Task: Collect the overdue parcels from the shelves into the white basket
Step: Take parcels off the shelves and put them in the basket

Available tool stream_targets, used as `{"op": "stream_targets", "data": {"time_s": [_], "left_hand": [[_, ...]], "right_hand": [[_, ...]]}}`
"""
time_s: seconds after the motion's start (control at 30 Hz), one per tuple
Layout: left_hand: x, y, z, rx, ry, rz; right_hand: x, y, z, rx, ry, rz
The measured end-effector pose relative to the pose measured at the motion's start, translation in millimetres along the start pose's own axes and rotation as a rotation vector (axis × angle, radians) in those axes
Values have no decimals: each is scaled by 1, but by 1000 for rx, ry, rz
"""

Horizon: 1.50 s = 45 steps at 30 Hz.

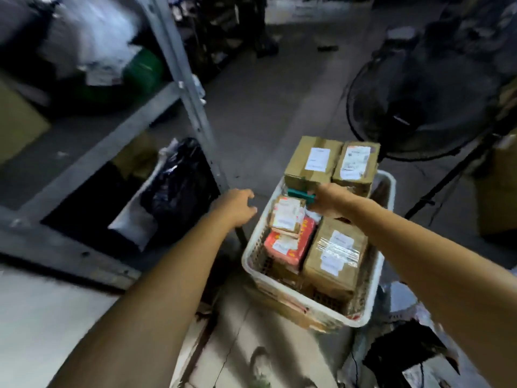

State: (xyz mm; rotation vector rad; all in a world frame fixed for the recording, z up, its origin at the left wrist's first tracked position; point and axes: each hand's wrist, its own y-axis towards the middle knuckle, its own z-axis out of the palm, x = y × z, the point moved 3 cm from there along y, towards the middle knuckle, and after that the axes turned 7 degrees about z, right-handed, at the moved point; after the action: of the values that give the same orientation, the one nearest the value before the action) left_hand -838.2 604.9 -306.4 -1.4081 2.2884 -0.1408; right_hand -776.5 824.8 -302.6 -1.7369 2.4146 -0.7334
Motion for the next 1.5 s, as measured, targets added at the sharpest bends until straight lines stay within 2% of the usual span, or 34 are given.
{"op": "stream_targets", "data": {"time_s": [0.2, 0.37, 0.57, 0.73, 1.0, 1.27, 1.5], "left_hand": [[70, -138, -20, -156, -92, -267], [117, -288, -12, -282, -109, -543], [155, -481, 41, -405, -213, -910], [136, -636, 95, -481, -254, -1185], [33, -834, 201, -582, -416, -1543], [-87, -938, 283, -655, -478, -1732], [-182, -1001, 349, -711, -561, -1992]], "right_hand": [[123, -35, 8, 69, -92, -337], [225, -111, 52, 166, -239, -653], [318, -221, 119, 234, -375, -931], [368, -336, 169, 281, -443, -1180], [371, -539, 245, 341, -533, -1518], [315, -702, 309, 432, -636, -1699], [272, -809, 378, 597, -779, -1886]]}}
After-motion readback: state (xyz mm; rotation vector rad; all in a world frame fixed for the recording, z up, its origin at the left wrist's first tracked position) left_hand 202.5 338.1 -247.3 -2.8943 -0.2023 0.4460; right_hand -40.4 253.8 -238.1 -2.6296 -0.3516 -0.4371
